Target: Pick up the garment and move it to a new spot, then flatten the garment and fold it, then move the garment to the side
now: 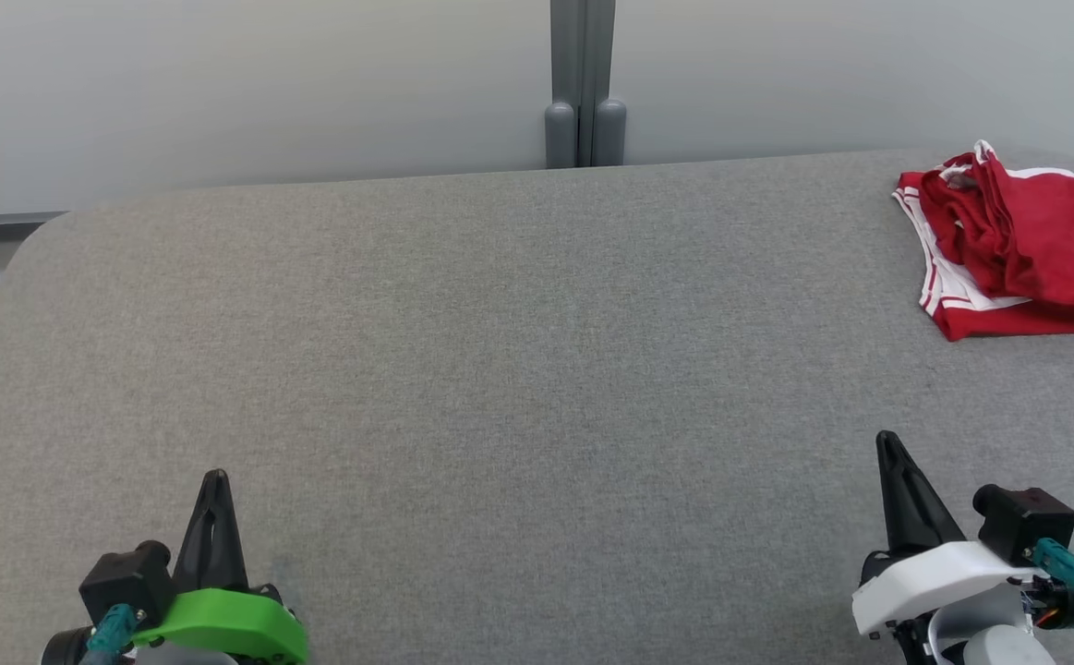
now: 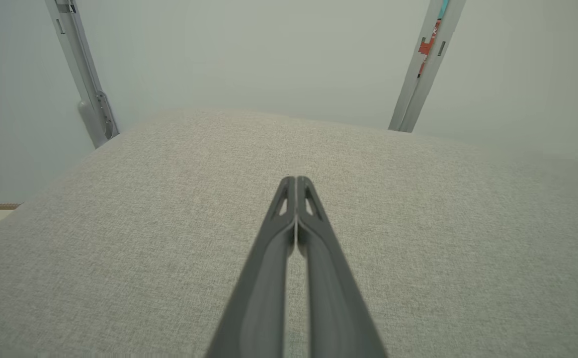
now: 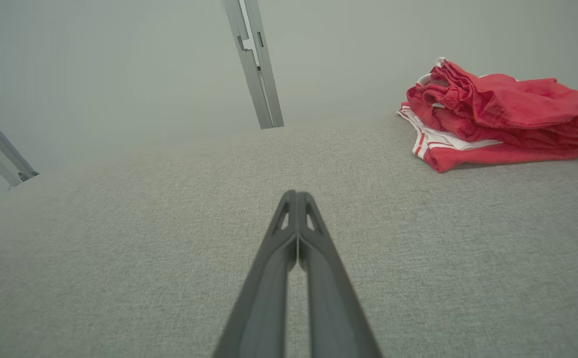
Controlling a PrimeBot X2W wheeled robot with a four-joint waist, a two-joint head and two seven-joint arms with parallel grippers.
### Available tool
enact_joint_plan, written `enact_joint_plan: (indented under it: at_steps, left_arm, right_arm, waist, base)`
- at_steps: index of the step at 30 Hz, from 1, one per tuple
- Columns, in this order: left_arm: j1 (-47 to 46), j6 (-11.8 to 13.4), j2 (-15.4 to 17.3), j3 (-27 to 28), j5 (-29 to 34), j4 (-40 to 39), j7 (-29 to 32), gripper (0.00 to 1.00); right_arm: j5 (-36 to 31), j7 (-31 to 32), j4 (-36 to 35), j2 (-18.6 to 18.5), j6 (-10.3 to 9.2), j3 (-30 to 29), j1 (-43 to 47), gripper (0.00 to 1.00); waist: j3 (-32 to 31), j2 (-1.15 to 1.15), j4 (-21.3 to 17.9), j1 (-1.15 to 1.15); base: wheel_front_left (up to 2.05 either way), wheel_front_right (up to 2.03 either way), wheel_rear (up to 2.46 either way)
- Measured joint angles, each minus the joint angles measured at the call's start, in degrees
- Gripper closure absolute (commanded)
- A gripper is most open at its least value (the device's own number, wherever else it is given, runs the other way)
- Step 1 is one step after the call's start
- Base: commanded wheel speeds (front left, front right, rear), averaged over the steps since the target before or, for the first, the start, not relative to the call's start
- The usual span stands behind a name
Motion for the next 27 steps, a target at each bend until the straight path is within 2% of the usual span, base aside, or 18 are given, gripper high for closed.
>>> enact_joint_plan:
  at_steps: [27]
  left_arm:
    - [-0.61, -1.90, 0.00, 1.33, -26.89, -0.90, 6.16, 1.00]
  right_arm:
    - [25.73, 6.66, -0.49, 0.85, -0.01, -2.27, -1.07, 1.00]
  waist:
    - [-0.20, 0.00, -0.23, 0.00]
  base:
    - [0.00, 0.00, 0.00]
